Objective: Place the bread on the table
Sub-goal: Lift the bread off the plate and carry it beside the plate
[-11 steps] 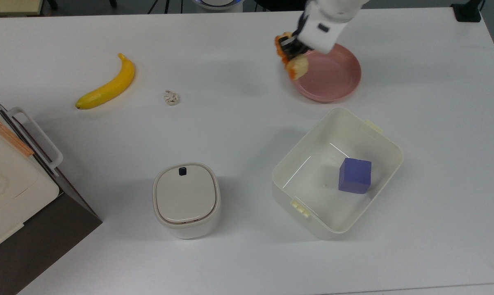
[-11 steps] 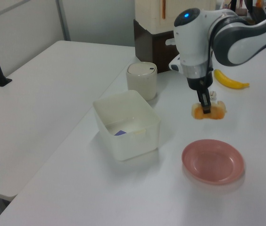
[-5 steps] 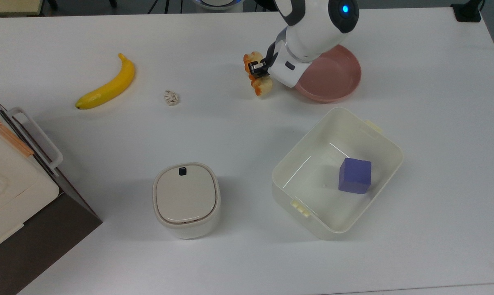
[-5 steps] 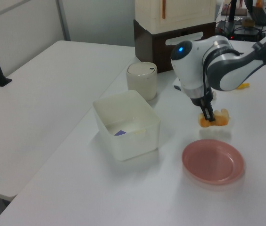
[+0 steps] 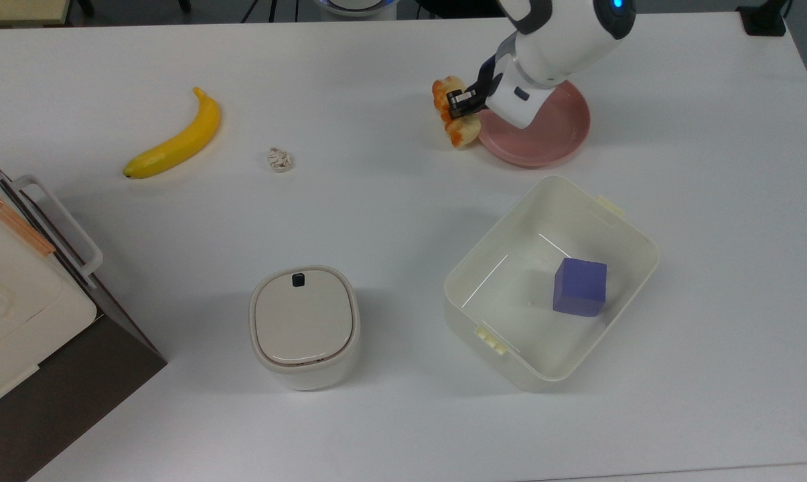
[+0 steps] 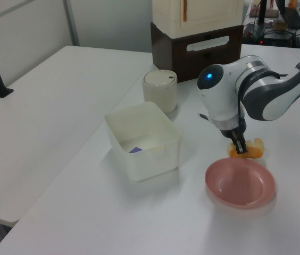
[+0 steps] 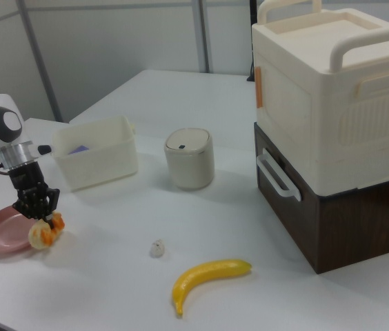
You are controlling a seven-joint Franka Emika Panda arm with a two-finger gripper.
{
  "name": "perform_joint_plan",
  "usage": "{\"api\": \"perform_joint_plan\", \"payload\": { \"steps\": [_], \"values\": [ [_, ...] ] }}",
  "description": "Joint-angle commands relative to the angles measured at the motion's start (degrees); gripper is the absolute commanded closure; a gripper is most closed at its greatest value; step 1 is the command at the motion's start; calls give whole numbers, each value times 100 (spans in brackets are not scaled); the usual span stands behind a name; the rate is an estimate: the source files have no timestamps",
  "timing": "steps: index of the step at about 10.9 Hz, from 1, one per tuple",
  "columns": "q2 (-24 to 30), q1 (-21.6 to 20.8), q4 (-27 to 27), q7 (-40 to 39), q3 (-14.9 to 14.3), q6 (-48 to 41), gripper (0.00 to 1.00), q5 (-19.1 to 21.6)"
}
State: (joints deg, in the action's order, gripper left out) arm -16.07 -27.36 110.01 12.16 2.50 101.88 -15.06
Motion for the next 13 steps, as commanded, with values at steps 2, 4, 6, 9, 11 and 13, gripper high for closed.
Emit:
{"api": "perform_joint_plan", "payload": {
  "steps": [2,4,6,9,11,13],
  "values": [
    [104,133,91,-2,-3,86,100,-120],
    [165,554,56,-467,-82,87,100,-128],
    [235,600,38,-915,-459,86,100,-163],
    [254,669,-119,-795,-619,25,1,-103],
    [271,732,-444,-576,-838,77,0,47],
    [315,749,-1136,-583,-1275,17,0,126]
  ]
}}
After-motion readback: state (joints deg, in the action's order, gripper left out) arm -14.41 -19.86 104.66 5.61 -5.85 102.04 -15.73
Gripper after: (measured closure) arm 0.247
